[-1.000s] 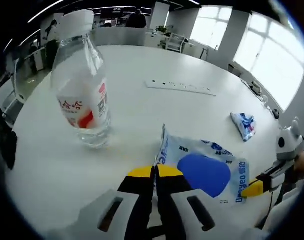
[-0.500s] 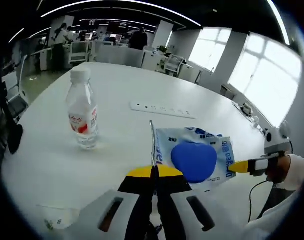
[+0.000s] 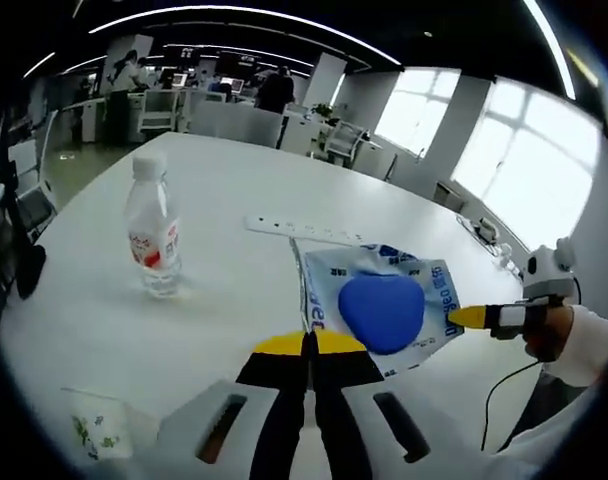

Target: Arrange the tabletop items into an orderly group along one side of the table until the central work area is clear of visible clutter.

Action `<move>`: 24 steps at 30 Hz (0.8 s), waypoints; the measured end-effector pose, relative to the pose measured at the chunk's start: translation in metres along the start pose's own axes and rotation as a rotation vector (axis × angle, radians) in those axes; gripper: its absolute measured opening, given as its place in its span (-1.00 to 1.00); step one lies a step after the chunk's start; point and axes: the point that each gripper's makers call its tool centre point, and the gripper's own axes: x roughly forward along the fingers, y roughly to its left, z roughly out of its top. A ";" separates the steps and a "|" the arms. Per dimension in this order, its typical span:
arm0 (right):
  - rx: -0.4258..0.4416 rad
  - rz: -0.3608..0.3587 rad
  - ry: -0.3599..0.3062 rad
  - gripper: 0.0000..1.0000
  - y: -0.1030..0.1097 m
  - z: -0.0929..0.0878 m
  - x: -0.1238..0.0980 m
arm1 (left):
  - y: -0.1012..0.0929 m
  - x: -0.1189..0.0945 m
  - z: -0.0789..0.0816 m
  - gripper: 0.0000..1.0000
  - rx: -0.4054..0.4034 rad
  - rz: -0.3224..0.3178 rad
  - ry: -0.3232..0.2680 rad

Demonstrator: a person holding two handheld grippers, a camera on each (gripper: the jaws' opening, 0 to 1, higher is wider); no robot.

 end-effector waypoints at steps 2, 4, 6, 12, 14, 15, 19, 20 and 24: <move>-0.003 -0.003 0.001 -1.00 -0.002 0.001 0.002 | 0.000 0.002 0.002 -1.00 0.005 -0.002 0.000; -0.016 -0.008 0.005 -1.00 -0.004 0.003 0.004 | -0.001 0.006 0.005 -1.00 0.017 -0.006 0.005; -0.018 -0.012 0.004 -1.00 -0.007 0.007 0.005 | -0.001 0.010 0.007 -1.00 0.029 -0.010 0.009; -0.006 -0.030 0.007 -1.00 -0.018 0.014 0.011 | -0.003 0.023 0.013 -1.00 0.044 -0.024 0.019; -0.006 -0.038 0.012 -1.00 -0.022 0.014 0.013 | -0.003 0.029 0.012 -1.00 0.051 -0.028 0.030; -0.006 -0.041 0.014 -1.00 -0.023 0.014 0.014 | -0.003 0.031 0.012 -1.00 0.053 -0.030 0.033; -0.005 -0.049 0.025 -1.00 -0.031 0.017 0.020 | -0.003 0.040 0.013 -1.00 0.060 -0.036 0.046; -0.007 -0.050 0.026 -1.00 -0.032 0.017 0.021 | -0.002 0.043 0.013 -1.00 0.064 -0.036 0.050; -0.019 -0.056 0.039 -1.00 -0.038 0.021 0.027 | 0.000 0.052 0.013 -1.00 0.071 -0.036 0.064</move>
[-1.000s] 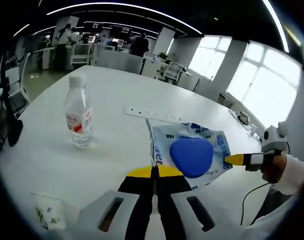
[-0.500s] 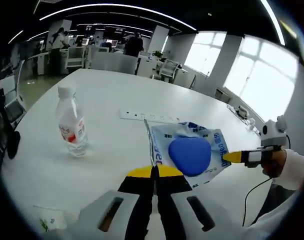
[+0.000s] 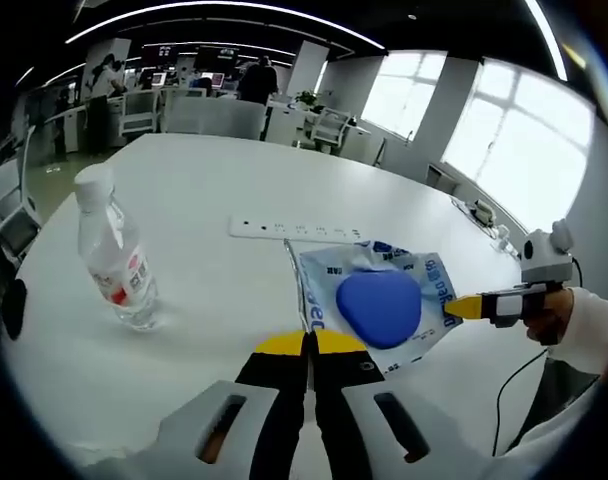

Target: Arrange the tabletop items into an orderly group along one side of the table until the central work area is clear of visible clutter.

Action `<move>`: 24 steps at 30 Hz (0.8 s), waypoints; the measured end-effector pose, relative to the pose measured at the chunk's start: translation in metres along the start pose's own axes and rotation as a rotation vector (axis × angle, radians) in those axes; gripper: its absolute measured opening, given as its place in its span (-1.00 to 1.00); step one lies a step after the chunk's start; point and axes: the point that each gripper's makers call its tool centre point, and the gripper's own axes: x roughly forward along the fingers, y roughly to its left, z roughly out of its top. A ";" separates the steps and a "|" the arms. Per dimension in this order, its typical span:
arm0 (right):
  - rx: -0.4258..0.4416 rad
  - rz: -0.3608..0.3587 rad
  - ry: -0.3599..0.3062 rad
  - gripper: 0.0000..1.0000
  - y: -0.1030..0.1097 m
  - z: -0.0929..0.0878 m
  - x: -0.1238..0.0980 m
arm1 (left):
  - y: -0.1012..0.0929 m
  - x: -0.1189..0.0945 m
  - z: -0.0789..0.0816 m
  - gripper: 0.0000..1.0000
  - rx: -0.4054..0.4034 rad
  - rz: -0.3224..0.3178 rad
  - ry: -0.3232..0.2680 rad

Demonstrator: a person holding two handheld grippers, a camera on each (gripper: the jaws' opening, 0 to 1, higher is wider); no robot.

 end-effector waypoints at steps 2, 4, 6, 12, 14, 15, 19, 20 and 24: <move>-0.005 -0.004 0.010 -1.00 -0.004 0.001 0.005 | 0.001 0.006 0.000 -1.00 0.006 0.000 0.011; -0.014 -0.013 0.019 -1.00 -0.009 0.003 0.009 | 0.003 0.012 -0.001 -1.00 0.014 -0.002 0.021; -0.015 -0.019 0.028 -1.00 -0.012 0.004 0.014 | 0.004 0.017 -0.002 -1.00 0.020 -0.001 0.032; -0.033 -0.046 0.069 -1.00 -0.023 -0.001 0.030 | 0.010 0.035 -0.004 -1.00 0.003 0.000 0.056; -0.047 -0.059 0.088 -1.00 -0.027 -0.004 0.034 | 0.012 0.040 -0.006 -1.00 -0.001 -0.002 0.063; -0.056 -0.063 0.096 -1.00 -0.028 -0.005 0.036 | 0.012 0.041 -0.006 -1.00 -0.002 -0.003 0.065; -0.062 -0.067 0.107 -1.00 -0.032 -0.006 0.042 | 0.017 0.047 -0.010 -1.00 -0.009 -0.003 0.079; -0.062 -0.069 0.112 -1.00 -0.033 -0.007 0.044 | 0.020 0.048 -0.012 -1.00 -0.014 -0.004 0.082; -0.071 -0.074 0.127 -1.00 -0.035 -0.011 0.050 | 0.024 0.055 -0.018 -1.00 -0.020 -0.004 0.101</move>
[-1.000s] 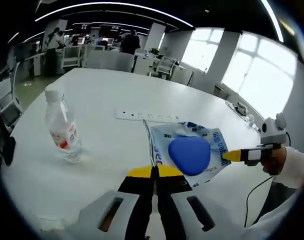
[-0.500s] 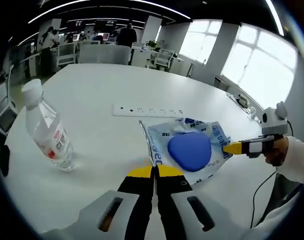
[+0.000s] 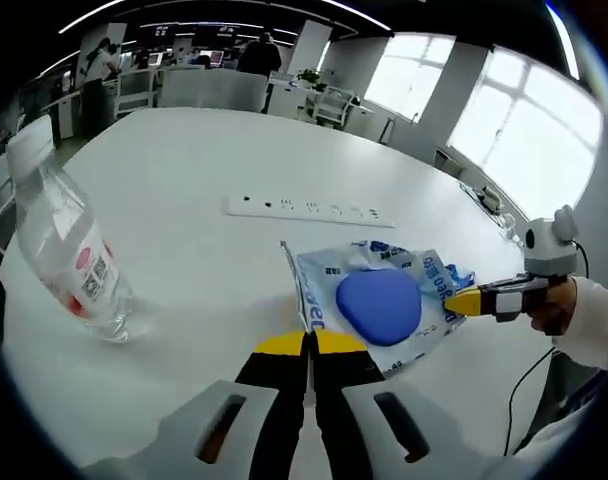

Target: Arrange the tabletop items into an orderly group along one side of the table until the central work area is clear of visible clutter.

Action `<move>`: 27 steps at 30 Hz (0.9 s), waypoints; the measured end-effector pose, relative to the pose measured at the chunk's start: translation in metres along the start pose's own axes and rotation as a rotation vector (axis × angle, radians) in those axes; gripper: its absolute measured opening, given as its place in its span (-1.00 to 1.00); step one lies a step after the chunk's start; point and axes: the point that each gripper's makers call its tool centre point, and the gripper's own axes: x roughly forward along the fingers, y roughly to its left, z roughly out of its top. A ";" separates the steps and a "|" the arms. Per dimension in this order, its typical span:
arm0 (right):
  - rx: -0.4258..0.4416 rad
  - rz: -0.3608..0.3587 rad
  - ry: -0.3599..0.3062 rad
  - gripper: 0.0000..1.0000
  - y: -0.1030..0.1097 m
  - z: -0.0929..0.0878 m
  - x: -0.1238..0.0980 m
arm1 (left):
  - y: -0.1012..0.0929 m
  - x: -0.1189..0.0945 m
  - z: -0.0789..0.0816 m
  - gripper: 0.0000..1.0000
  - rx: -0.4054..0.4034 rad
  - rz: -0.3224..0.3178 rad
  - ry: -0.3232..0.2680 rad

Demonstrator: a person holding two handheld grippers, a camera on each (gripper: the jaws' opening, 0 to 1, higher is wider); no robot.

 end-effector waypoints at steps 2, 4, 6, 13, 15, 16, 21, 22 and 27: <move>-0.015 -0.004 0.011 -1.00 -0.001 -0.002 0.003 | 0.002 0.004 -0.002 -1.00 -0.001 0.002 0.010; -0.014 -0.010 0.025 -1.00 -0.002 -0.006 0.005 | 0.004 0.006 -0.004 -1.00 -0.009 0.001 0.016; -0.017 -0.010 0.030 -1.00 -0.003 -0.007 0.006 | 0.004 0.008 -0.005 -1.00 -0.014 0.002 0.018; -0.012 -0.018 0.050 -1.00 -0.008 -0.011 0.008 | 0.005 0.014 -0.014 -1.00 -0.017 0.001 0.043; -0.013 -0.017 0.057 -1.00 -0.008 -0.011 0.010 | 0.006 0.015 -0.015 -1.00 -0.026 0.006 0.046; -0.012 -0.018 0.061 -1.00 -0.008 -0.012 0.010 | 0.007 0.016 -0.016 -1.00 -0.031 0.008 0.047; -0.020 -0.027 0.063 -1.00 -0.009 -0.014 0.012 | 0.008 0.019 -0.020 -1.00 -0.050 0.022 0.050; -0.025 -0.030 0.064 -0.99 -0.010 -0.014 0.012 | 0.008 0.019 -0.020 -1.00 -0.052 0.025 0.050; -0.039 -0.040 0.056 -0.96 -0.010 -0.014 0.012 | 0.009 0.020 -0.022 -1.00 -0.064 0.029 0.048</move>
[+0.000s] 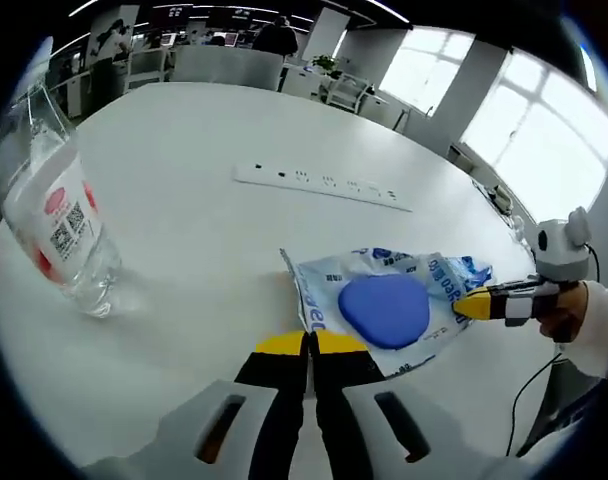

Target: Arrange the tabletop items into an orderly group along one side of the table until the central work area is clear of visible clutter.

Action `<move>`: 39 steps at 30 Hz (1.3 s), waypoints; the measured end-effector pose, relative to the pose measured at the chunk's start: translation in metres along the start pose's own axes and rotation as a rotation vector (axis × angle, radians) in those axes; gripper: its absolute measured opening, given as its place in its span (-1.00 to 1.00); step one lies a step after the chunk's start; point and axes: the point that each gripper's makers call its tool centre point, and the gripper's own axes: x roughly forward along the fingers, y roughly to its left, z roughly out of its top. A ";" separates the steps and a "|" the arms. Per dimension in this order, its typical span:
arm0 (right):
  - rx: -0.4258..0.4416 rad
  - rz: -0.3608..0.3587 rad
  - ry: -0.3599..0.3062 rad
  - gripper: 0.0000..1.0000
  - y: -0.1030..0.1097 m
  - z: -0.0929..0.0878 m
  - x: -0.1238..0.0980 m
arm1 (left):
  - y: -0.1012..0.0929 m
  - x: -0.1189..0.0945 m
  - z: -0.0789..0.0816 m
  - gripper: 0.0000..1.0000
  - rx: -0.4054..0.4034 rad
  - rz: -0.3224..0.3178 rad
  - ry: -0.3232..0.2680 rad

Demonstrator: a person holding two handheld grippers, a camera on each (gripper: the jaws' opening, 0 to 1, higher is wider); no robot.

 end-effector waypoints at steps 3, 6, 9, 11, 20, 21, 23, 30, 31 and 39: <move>0.000 -0.001 0.004 -0.95 0.000 0.000 0.001 | 0.000 0.000 -0.001 -1.00 0.002 -0.001 0.003; 0.006 0.003 0.001 -0.91 0.001 0.000 -0.002 | -0.002 -0.001 -0.003 -1.00 0.044 -0.002 0.012; 0.007 0.002 -0.006 -0.79 0.002 0.000 -0.004 | -0.001 -0.004 -0.003 -1.00 0.052 -0.004 0.006; 0.001 0.003 -0.009 -0.72 0.003 0.000 -0.006 | 0.000 -0.007 -0.003 -0.98 0.040 -0.004 -0.003; -0.037 0.019 -0.059 -0.53 0.011 0.010 -0.024 | -0.011 -0.036 -0.011 -0.85 -0.006 -0.006 -0.058; -0.039 0.020 -0.065 -0.53 0.012 0.010 -0.026 | -0.012 -0.038 -0.014 -0.82 -0.008 -0.004 -0.058; -0.042 0.028 -0.075 -0.51 0.015 0.008 -0.033 | -0.013 -0.047 -0.022 -0.71 -0.004 0.001 -0.056; -0.129 0.038 -0.095 -0.33 0.023 -0.005 -0.054 | -0.011 -0.071 -0.034 0.21 0.009 0.022 -0.063; -0.135 0.039 -0.096 -0.29 0.024 -0.006 -0.055 | -0.011 -0.074 -0.035 0.23 0.019 0.028 -0.066; -0.151 0.086 -0.132 0.18 0.034 -0.029 -0.086 | -0.011 -0.106 -0.045 0.51 0.032 0.068 -0.107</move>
